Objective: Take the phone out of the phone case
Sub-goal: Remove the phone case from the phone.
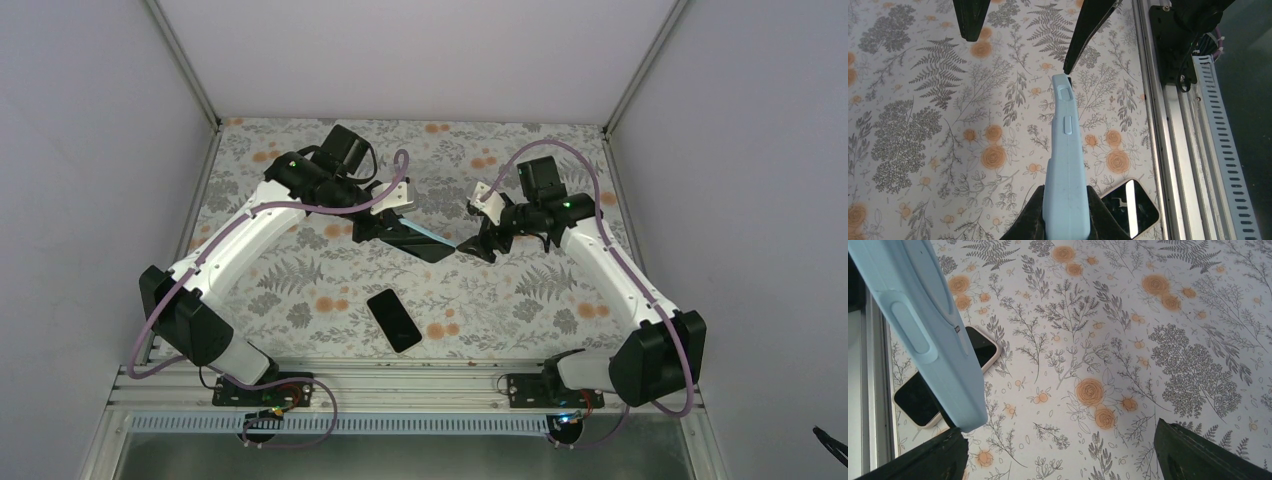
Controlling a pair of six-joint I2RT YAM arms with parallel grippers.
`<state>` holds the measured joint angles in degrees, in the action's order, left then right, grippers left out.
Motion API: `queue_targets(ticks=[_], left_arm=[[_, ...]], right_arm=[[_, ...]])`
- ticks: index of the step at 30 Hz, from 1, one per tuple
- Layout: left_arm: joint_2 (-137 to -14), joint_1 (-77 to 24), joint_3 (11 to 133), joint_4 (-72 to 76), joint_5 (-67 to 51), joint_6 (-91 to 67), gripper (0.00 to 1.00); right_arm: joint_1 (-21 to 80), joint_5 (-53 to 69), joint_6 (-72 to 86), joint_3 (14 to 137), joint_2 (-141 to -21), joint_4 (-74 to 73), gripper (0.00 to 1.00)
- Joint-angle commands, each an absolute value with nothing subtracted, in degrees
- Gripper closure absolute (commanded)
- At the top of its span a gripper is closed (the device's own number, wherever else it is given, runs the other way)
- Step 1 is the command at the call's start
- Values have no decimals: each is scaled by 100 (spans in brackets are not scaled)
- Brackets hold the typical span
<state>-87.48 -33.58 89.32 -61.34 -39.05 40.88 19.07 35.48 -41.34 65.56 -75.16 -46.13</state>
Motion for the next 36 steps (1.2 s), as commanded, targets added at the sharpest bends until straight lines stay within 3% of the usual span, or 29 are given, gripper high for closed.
queue_targets(ticks=[1,36], left_arm=[[-8623,-3362,8963,-5877,-4087,4030,98],[-8778,-3370,9126,-6420,-4820,4422,98]], right_arm=[[1941,3783,-4298,6453,-7528,-4675,5],[1942,3167,-3765,6899,-8014,-3678,7]])
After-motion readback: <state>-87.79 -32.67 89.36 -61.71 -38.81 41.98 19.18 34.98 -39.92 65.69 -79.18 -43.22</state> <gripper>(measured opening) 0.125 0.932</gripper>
